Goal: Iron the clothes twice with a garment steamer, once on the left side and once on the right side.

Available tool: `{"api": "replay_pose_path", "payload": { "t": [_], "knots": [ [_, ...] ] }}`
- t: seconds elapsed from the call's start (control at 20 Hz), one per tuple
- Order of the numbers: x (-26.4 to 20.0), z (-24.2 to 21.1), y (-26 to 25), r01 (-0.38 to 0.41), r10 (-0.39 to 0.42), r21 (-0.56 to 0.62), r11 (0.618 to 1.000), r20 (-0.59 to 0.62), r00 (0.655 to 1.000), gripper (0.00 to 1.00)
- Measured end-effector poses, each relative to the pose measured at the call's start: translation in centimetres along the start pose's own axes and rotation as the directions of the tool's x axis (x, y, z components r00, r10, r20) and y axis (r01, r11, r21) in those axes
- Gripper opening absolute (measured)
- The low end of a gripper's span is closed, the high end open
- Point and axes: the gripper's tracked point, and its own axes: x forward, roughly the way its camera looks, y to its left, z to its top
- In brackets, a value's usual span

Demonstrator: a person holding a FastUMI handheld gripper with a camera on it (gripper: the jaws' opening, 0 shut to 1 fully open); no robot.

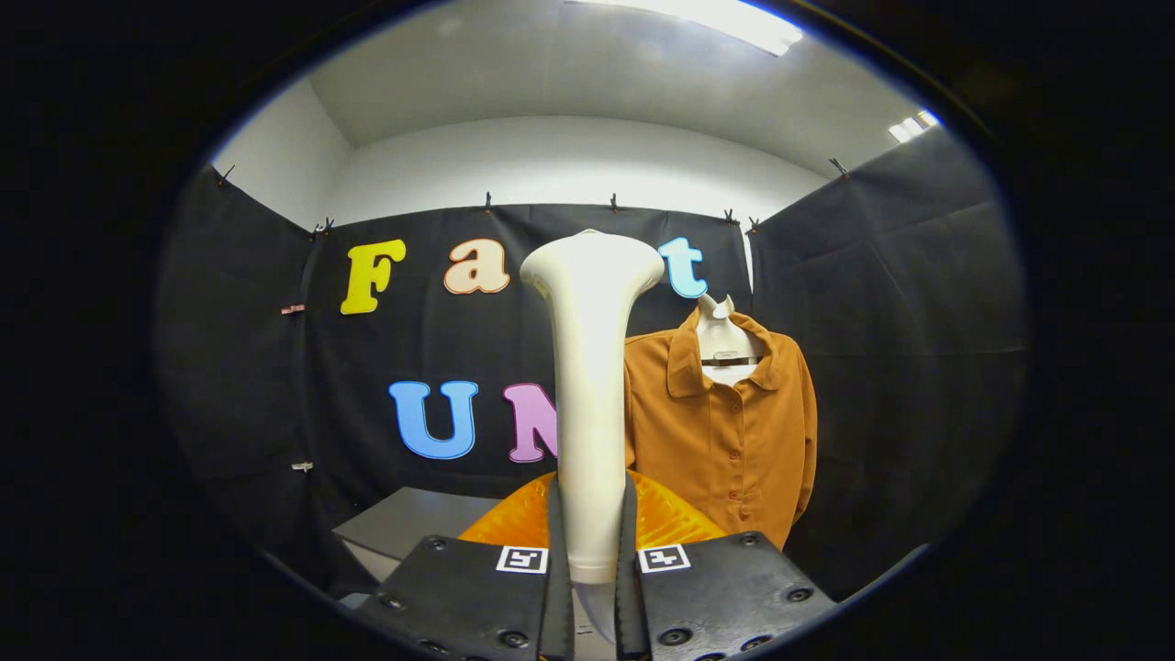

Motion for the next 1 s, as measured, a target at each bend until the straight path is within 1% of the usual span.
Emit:
{"api": "replay_pose_path", "payload": {
  "t": [0.5, 1.0],
  "knots": [
    [-0.08, 0.41, 0.36, 0.001, -0.001, -0.020, 1.000, 0.007, 1.000, 0.21],
    [0.21, -0.27, 0.98, 0.003, -0.003, -0.028, 1.000, -0.004, 1.000, 0.21]
  ]
}}
